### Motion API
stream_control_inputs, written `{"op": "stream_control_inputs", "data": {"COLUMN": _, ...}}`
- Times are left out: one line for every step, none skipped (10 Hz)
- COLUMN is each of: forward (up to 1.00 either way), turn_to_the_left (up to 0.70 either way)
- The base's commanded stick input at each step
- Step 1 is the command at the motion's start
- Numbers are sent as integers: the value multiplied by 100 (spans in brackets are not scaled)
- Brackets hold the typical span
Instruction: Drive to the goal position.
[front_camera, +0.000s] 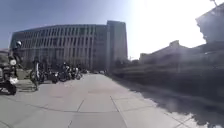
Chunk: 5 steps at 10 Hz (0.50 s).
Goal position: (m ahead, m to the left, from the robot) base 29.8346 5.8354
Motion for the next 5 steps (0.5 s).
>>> {"op": "stream_control_inputs", "data": {"forward": 100, "turn_to_the_left": 3}}
{"op": "stream_control_inputs", "data": {"forward": 100, "turn_to_the_left": 3}}
{"op": "stream_control_inputs", "data": {"forward": 100, "turn_to_the_left": 3}}
{"op": "stream_control_inputs", "data": {"forward": 100, "turn_to_the_left": 3}}
{"op": "stream_control_inputs", "data": {"forward": 100, "turn_to_the_left": 3}}
